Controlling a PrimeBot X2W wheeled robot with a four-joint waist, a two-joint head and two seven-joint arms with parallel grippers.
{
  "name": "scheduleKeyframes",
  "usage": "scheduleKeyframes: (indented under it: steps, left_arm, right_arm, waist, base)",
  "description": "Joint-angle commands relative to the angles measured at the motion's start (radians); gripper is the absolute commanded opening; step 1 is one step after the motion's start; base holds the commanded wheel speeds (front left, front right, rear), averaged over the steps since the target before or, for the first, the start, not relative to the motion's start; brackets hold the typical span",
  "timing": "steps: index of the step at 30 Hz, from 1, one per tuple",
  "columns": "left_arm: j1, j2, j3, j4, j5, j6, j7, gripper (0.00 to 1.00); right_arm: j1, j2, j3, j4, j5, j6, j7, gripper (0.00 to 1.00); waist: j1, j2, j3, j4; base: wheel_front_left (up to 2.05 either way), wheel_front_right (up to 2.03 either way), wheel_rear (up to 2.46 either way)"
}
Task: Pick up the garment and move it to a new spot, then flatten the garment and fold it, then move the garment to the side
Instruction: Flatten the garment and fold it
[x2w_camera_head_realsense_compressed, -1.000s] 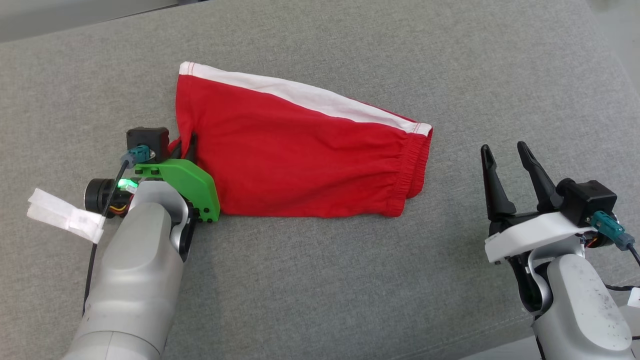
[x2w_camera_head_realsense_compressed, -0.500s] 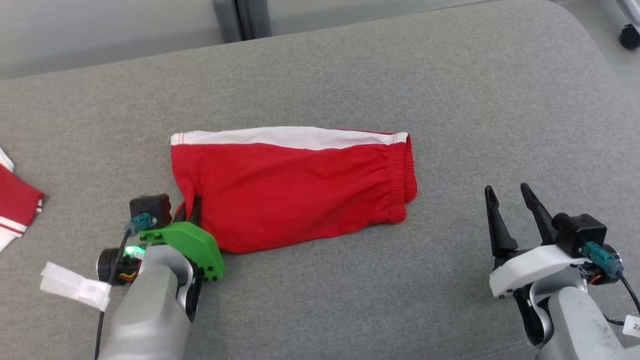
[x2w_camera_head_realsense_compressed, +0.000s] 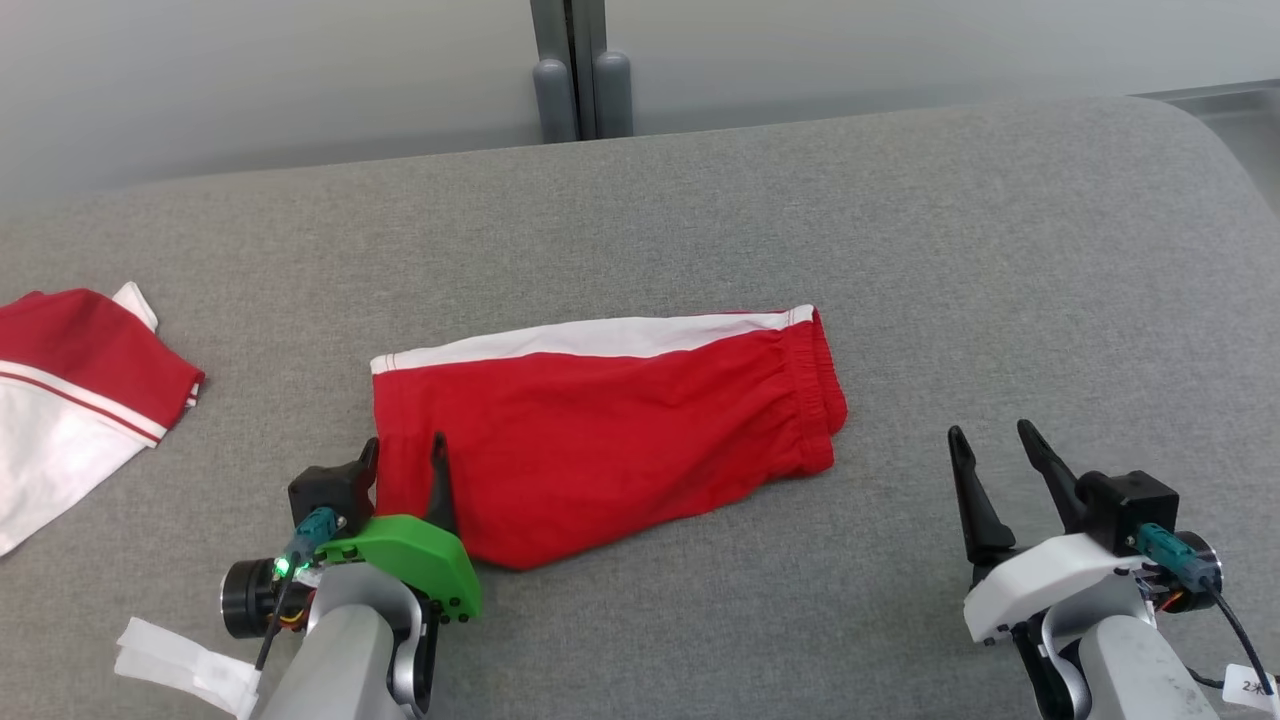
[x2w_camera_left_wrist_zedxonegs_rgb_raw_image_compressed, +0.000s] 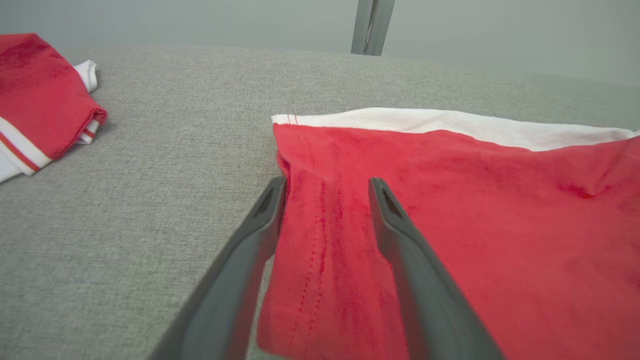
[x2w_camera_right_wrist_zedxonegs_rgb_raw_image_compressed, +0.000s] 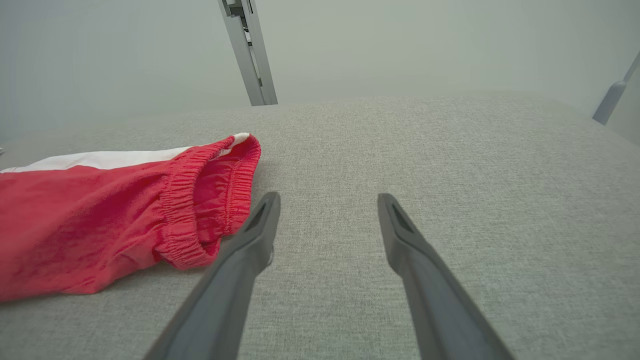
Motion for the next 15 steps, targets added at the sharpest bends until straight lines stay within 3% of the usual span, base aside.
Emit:
scheduleKeyframes:
  steps: [1,8,15]
  left_arm:
    - [0.028,0.004,-0.002,-0.034,0.016,0.013,-0.001,1.0]
    - [0.073,0.004,-0.036,-0.176,0.041,0.04,-0.002,1.0]
    - [0.095,0.005,-0.091,-0.251,0.02,0.044,-0.002,1.0]
  right_arm:
    - [-0.007,-0.002,0.011,0.004,-0.006,-0.001,-0.005,1.0]
    - [-0.105,-0.001,0.093,0.041,0.015,-0.001,-0.005,1.0]
    - [-0.24,-0.002,0.132,0.198,-0.005,-0.001,-0.004,1.0]
  waist:
    - [0.0,0.0,0.005,0.006]
    - [0.0,0.0,0.041,0.052]
    - [0.0,0.0,0.073,0.128]
  base:
    - [0.0,0.0,0.0]
    - [0.0,0.0,0.0]
    - [0.0,0.0,0.0]
